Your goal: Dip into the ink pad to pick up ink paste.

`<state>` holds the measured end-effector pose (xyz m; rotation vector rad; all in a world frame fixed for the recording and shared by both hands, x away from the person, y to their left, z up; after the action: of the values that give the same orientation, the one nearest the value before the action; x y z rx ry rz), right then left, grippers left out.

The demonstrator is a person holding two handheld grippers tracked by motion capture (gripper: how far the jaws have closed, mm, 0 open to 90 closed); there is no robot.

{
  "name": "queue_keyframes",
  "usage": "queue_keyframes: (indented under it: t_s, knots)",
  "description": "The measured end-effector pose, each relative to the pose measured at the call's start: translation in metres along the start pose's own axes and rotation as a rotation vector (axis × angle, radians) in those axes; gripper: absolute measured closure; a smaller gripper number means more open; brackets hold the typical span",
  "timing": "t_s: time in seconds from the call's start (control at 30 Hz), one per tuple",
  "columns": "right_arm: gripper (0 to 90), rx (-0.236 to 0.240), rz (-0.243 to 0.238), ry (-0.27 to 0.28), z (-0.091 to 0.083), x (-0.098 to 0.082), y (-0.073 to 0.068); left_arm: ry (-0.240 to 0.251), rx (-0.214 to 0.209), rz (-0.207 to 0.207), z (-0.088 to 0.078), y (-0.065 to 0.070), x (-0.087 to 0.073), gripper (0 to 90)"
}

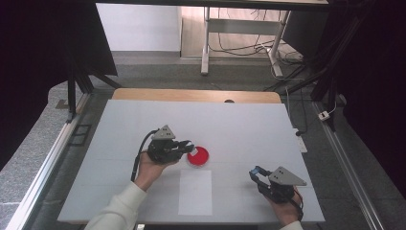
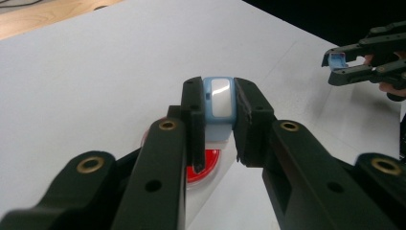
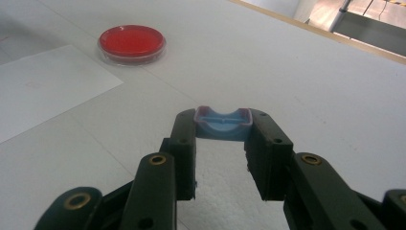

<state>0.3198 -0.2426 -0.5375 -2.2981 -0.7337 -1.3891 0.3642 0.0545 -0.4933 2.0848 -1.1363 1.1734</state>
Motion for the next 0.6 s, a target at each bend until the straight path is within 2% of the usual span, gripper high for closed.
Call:
queue_keyframes:
  t_s: [0.2, 0.33, 0.6]
  knots:
    - [64.8, -0.001, 0.005, 0.004, 0.001, 0.0, 0.001, -0.028, 0.0, -0.002, 0.011, -0.006, -0.002, 75.8]
    - [64.8, -0.004, 0.004, -0.006, 0.002, -0.002, 0.001, -0.072, 0.013, 0.028, 0.019, -0.007, -0.008, 75.8]
    - [64.8, 0.002, 0.0, -0.014, 0.004, -0.003, 0.0, -0.121, 0.048, 0.06, 0.034, -0.008, -0.014, 75.8]
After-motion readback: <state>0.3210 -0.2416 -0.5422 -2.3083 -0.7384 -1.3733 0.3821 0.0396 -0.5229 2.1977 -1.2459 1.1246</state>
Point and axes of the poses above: each handheld gripper's, and its own axes: z roughly forward along the jaws, x roughly out of its top, y roughly to its right, the point moved 7 cm from there along z, roughly forward along the jaws, and after that the axes turned 12 degrees about z, right-handed, at the moved point
